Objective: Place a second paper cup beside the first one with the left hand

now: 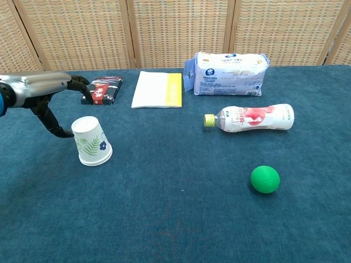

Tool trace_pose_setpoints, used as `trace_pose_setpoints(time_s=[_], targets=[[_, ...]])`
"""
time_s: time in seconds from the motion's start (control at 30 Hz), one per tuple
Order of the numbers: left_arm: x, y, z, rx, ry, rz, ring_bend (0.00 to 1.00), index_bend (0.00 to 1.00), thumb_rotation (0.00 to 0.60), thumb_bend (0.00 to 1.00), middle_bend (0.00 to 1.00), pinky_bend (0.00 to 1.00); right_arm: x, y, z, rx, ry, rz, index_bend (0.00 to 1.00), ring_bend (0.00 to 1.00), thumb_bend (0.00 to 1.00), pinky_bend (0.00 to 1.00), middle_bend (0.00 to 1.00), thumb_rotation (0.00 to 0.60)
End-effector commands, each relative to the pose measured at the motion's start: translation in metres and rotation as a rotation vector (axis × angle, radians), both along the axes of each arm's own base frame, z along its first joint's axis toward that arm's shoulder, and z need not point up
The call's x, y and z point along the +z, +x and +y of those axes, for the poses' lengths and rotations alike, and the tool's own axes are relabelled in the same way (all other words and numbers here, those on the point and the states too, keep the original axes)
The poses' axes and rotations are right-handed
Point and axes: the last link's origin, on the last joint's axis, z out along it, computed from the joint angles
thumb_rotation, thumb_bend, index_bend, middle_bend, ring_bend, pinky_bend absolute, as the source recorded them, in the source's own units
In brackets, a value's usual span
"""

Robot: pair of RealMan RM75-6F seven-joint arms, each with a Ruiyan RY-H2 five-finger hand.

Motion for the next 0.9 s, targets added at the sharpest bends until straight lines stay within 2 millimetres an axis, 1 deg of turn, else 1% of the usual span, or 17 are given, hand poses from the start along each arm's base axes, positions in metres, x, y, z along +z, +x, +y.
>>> trace_pose_setpoints(time_s=[0.03,0.53,0.83,0.9], targets=[[-0.0025,-0.0007,0.0005,0.007,-0.007,0.001,0.0,0.26,0.6,0.24,0.0,0.0,0.0002,-0.0003,-0.0001,-0.001,0.0,0.0,0.0,0.0,0.0,0.0,0.0,0.6],[-0.0107,-0.001,0.0046,0.018,-0.009,0.007,0.0,0.34,0.6,0.24,0.0,0.0,0.0003,-0.0021,-0.0015,-0.008,0.003,-0.002,0.0,0.0,0.0,0.0,0.0,0.6],[-0.0112,0.0005,0.0054,0.019,-0.006,0.012,0.0,0.37,0.6,0.24,0.0,0.0,0.0,-0.0026,-0.0021,-0.01,0.005,-0.003,0.0,0.0,0.0,0.0,0.0,0.6],[-0.0108,0.001,0.0055,0.018,-0.004,0.013,0.0,0.38,0.6,0.26,0.0,0.0,-0.0003,-0.0025,-0.0022,-0.01,0.005,-0.002,0.0,0.0,0.0,0.0,0.0,0.6]])
